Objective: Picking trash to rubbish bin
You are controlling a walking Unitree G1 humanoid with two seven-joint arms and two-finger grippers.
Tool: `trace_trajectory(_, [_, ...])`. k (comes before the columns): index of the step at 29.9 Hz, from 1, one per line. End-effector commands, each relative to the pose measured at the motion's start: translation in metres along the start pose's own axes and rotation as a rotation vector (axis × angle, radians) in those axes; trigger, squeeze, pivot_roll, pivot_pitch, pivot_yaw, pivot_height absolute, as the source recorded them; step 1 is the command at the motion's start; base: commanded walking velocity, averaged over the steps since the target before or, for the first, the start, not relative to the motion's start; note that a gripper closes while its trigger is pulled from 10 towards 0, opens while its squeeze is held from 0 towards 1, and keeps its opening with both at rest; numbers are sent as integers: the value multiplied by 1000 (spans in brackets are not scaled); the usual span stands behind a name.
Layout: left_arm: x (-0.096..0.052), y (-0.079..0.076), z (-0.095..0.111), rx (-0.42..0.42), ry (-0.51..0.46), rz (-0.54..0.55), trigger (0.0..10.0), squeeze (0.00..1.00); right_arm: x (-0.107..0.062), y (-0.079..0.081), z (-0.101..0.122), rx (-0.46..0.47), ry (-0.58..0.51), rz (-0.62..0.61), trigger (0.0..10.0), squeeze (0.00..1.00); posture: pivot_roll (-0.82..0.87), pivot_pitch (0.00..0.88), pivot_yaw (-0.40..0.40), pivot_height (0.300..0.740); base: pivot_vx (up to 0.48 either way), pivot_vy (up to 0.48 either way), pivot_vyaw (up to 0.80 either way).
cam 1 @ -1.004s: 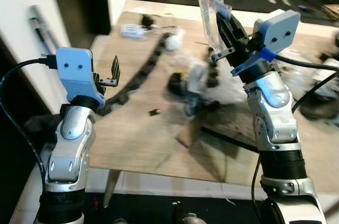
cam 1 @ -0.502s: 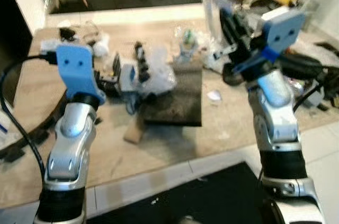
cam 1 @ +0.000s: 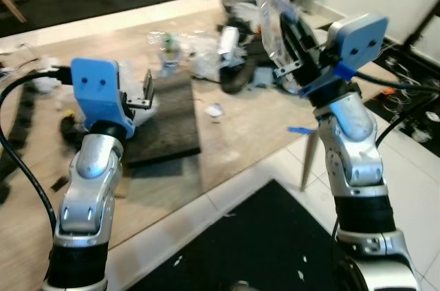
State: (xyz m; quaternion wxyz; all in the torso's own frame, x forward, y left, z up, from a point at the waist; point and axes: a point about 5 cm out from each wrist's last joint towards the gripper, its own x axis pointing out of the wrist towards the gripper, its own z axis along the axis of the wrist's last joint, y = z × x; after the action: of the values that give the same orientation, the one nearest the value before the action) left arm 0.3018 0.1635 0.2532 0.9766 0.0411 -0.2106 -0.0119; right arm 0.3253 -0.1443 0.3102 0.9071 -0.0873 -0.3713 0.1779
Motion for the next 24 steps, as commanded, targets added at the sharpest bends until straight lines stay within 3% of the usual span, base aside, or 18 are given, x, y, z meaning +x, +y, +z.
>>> trace_trajectory(1, [-2, 3, -4, 9, 15, 3, 10000, 0, -1, 5, 1, 4, -4, 7, 10000, 0, 27, 146, -47, 740, 0, 0, -800])
trace_trajectory(11, [-7, 9, -9, 10, 38, -8, 10000, 0, -11, 28, -9, 37, 57, 61, 10000, 0, 26, 141, -44, 740, 0, 0, -800])
trace_trajectory(15, [-19, 4, -21, -41, 62, -59, 10000, 0, -28, 38, -27, 94, 132, 46, 10000, 0, 30, 141, -44, 740, 0, 0, -800])
trace_trajectory(24, [-32, 2, -32, -111, 99, -62, 10000, 0, -45, 42, -44, 160, 220, -19, 10000, 0, 30, 142, -42, 740, 0, 0, -800])
